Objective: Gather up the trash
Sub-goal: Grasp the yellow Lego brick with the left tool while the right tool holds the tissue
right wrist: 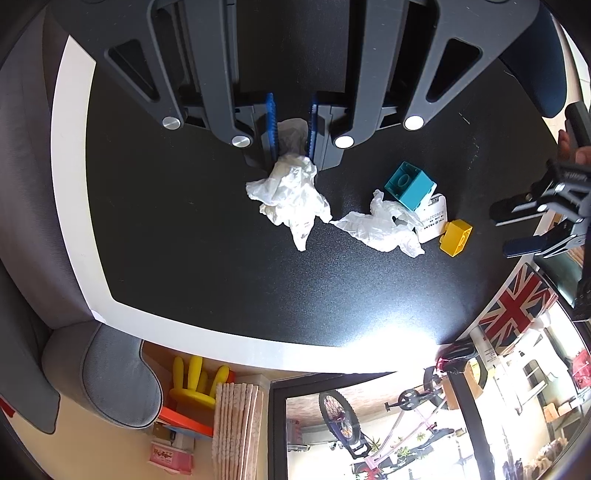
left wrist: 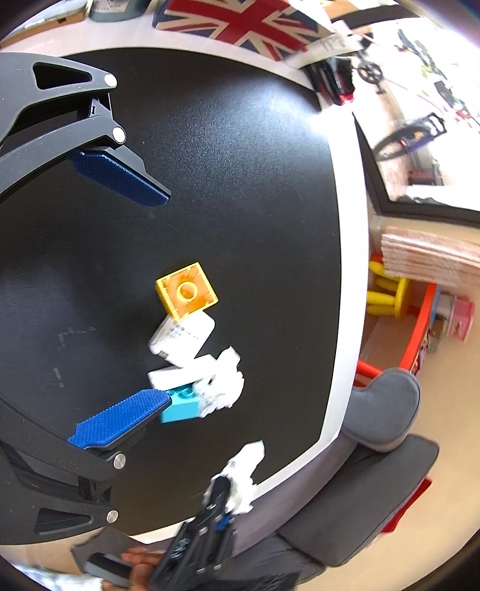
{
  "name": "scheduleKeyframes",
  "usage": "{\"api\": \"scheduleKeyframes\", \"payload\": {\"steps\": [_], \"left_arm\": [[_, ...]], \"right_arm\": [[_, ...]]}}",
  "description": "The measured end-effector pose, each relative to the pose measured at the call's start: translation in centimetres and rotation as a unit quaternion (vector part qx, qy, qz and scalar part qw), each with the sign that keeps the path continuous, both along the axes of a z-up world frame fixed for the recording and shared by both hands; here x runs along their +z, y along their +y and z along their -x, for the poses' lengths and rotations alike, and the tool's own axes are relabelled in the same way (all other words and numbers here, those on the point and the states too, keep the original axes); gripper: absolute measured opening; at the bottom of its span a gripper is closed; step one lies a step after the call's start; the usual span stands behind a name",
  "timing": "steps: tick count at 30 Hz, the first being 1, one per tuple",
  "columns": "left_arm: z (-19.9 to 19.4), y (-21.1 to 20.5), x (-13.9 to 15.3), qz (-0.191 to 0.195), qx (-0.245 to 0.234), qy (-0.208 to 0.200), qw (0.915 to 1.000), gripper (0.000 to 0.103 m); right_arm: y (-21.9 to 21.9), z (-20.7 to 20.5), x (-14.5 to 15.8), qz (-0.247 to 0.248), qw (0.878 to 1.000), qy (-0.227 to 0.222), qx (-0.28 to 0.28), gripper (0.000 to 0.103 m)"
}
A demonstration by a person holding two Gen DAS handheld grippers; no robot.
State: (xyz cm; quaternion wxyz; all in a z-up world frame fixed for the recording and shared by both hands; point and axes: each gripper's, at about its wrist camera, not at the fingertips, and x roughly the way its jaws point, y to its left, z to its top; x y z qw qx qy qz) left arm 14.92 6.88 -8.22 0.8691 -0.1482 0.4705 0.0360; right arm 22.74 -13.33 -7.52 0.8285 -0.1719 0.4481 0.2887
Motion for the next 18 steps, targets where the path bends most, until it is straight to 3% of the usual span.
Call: {"api": "scheduleKeyframes", "payload": {"steps": [5, 8, 11, 14, 18], "left_arm": [[-1.2, 1.2, -1.3, 0.036, 0.023, 0.018, 0.9989, 0.093], [-1.8, 1.4, -2.1, 0.055, 0.025, 0.032, 0.9977, 0.073], [-2.0, 1.4, -2.6, 0.063, 0.027, 0.035, 0.997, 0.061], [-2.2, 1.3, -2.9, 0.067, 0.027, 0.04, 0.9966, 0.037], [-2.2, 1.3, -3.0, 0.071, 0.023, 0.037, 0.9965, 0.036]], "right_arm": [[-0.3, 0.0, 0.0, 0.002, 1.0, -0.002, -0.001, 0.013], [-0.2, 0.1, -0.2, 0.001, 1.0, -0.002, -0.001, 0.013], [-0.3, 0.1, -0.2, 0.002, 1.0, -0.002, -0.001, 0.013], [-0.2, 0.1, -0.3, 0.001, 1.0, -0.003, 0.0, 0.013], [-0.1, 0.2, -0.3, 0.0, 1.0, -0.004, 0.001, 0.013]]}}
